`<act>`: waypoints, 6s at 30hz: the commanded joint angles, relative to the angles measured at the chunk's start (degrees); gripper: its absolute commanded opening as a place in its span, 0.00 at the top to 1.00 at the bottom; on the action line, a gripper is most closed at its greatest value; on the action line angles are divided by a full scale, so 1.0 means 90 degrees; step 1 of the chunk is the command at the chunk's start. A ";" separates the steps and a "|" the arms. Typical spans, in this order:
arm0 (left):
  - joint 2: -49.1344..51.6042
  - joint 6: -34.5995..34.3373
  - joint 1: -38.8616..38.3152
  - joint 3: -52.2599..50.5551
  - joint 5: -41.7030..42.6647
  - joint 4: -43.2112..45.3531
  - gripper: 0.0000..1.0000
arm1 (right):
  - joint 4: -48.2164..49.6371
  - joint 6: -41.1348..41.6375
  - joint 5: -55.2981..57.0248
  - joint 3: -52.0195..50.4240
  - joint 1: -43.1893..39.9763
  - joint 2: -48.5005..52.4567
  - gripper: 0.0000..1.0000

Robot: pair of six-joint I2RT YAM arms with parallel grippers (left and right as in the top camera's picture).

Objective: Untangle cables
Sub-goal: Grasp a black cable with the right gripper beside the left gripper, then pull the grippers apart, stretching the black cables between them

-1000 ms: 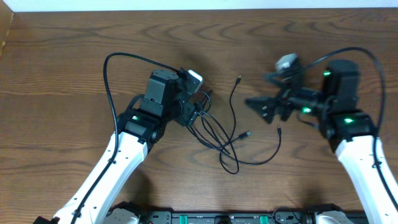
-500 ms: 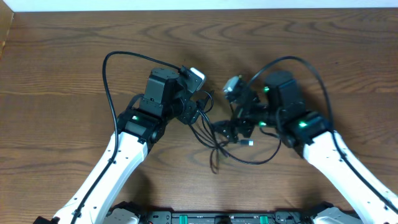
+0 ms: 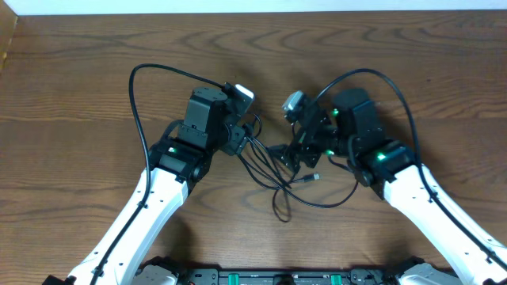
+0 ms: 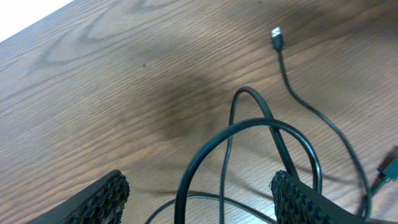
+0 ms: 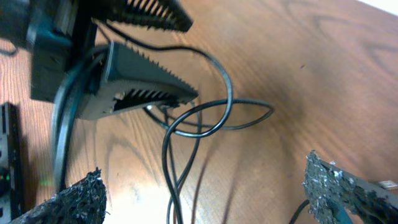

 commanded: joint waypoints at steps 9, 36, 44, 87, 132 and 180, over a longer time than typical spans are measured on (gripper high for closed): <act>0.0146 -0.0039 0.0000 0.0063 -0.0340 -0.0005 0.27 | 0.0221 0.0143 -0.0821 0.0056 0.0163 -0.0333 0.01; -0.0046 -0.0197 -0.0002 0.0063 0.0675 0.0068 0.30 | 0.0804 0.0313 -0.0092 0.0056 0.1022 0.0381 0.99; -0.0044 0.0112 -0.0002 0.0063 0.0680 -0.0357 0.34 | 0.1948 0.0738 0.0000 0.0056 0.1013 0.0381 0.99; -0.0049 0.0658 -0.0002 0.0063 0.1355 0.0588 0.34 | 0.1372 0.0821 -0.0823 0.0056 -0.0928 -0.0678 0.99; 0.0180 -0.1948 -0.0010 0.0063 0.2246 0.2438 0.04 | 0.2395 0.2011 -0.3463 0.0056 -0.1668 -0.1001 0.99; -0.1163 -0.2754 0.2212 0.0070 0.1280 0.3864 0.93 | -0.0372 0.0770 -0.0831 0.0053 -0.2246 -0.0799 0.81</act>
